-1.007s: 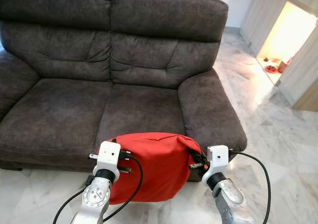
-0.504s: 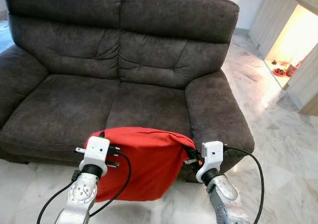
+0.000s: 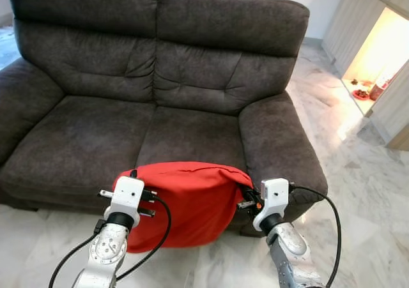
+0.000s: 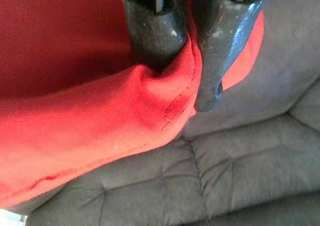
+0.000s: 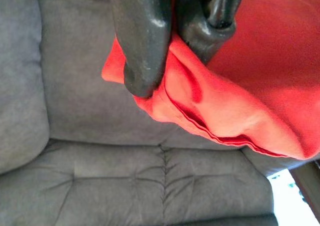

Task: Move the pillow to the sofa from floor

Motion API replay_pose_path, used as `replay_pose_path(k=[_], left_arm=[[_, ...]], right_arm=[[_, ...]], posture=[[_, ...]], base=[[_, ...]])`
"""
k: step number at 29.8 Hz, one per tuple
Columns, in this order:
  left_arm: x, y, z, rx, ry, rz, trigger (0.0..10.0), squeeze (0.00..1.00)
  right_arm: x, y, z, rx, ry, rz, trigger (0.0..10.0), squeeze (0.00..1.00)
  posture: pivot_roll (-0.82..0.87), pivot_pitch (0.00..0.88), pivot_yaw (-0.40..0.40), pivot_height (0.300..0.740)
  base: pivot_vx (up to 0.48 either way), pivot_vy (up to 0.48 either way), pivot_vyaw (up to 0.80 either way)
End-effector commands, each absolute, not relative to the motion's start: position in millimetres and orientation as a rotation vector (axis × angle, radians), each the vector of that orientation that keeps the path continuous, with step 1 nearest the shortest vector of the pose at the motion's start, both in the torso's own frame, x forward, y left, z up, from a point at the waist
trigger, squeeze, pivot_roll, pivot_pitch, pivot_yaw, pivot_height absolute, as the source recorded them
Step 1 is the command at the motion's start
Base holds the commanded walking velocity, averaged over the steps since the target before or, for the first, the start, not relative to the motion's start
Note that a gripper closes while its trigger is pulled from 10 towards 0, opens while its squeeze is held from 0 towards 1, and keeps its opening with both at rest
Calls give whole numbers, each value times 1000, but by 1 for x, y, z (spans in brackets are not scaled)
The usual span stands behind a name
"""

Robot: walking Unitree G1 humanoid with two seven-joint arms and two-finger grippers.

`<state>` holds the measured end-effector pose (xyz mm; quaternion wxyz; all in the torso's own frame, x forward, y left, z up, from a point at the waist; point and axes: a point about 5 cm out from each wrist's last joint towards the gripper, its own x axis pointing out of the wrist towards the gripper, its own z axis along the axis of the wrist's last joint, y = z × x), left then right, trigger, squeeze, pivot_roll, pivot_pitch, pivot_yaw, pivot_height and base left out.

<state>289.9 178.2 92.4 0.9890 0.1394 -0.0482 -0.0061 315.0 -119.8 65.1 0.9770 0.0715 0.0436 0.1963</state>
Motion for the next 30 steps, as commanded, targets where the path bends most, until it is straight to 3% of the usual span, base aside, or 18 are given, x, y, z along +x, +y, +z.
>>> replay_pose_path(k=[1, 30], left_arm=[[294, 172, 112, 268, -204, -12, 10000, 0], [294, 172, 112, 252, -206, -17, 10000, 0]], right_arm=[[319, -128, 77, 128, 23, 377, 10000, 0], [320, -127, 78, 124, 26, 388, 10000, 0]], posture=[[188, 92, -92, 740], [189, 92, -95, 740]], base=[[0, 0, 0], [0, 0, 0]])
